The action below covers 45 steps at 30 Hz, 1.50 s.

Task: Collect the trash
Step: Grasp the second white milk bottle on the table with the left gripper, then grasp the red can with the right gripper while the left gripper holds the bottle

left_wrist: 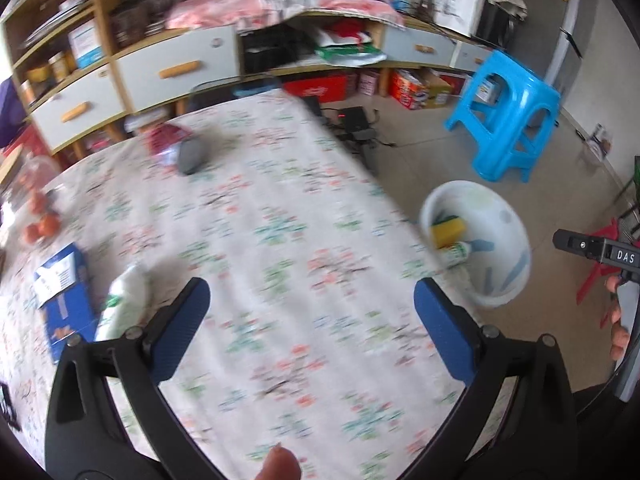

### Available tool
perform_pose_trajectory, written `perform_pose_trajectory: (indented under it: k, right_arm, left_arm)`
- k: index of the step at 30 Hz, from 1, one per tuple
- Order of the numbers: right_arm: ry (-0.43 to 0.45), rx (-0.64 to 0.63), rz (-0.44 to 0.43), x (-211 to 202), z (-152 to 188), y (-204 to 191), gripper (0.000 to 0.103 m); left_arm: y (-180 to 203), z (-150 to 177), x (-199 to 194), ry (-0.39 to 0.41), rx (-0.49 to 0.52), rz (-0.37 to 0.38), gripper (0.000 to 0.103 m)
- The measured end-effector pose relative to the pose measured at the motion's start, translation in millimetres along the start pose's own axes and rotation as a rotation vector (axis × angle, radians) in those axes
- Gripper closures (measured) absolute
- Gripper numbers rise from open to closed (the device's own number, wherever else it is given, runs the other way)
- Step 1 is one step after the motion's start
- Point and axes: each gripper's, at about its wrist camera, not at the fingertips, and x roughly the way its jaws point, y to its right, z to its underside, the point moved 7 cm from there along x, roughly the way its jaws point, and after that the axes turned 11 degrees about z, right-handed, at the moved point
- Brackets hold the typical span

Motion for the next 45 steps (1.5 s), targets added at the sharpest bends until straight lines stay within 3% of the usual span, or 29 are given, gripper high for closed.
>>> perform_pose_trajectory:
  k: [6,15,23,27,30,36,42,45]
  right_arm:
    - [-0.025,-0.073,-0.008,8.7,6.3,-49.5,0.007]
    - [-0.052,-0.135,-0.037,18.0,12.8,-112.0,0.007]
    - [-0.070,-0.169,-0.035,26.5,21.7,-145.0,0.007]
    - [-0.074,-0.186,-0.020,29.0,22.8,-155.7,0.007]
    - [-0.055,-0.209,-0.011,25.0,20.9,-168.1,0.007]
    - [-0.035,-0.298,-0.020,18.2,7.6,-214.6,0.007]
    - [-0.016,-0.389,-0.062,26.0,-23.4,-283.2,0.007]
    - [-0.054,-0.399,-0.108,42.4,-43.1,-320.4,0.007]
  left_arm:
    - [-66.6,14.7,-24.0,0.043,-0.078,-0.092,0.001]
    - [-140.4,35.1,-16.8,-0.069,-0.247,-0.081,0.004]
    - [-158.5,53.2,16.9,-0.191,-0.273,-0.059,0.028]
    - [-161.2,58.8,21.9,-0.211,-0.284,-0.056,0.057]
    - [-159.3,56.2,12.9,-0.175,-0.303,-0.027,0.061]
    - [-164.6,40.1,-43.8,-0.008,-0.376,0.046,0.061]
    - [-195.0,42.0,-84.5,0.107,-0.485,0.012,0.061]
    - [-211.5,47.6,-88.6,0.131,-0.529,-0.005,0.061]
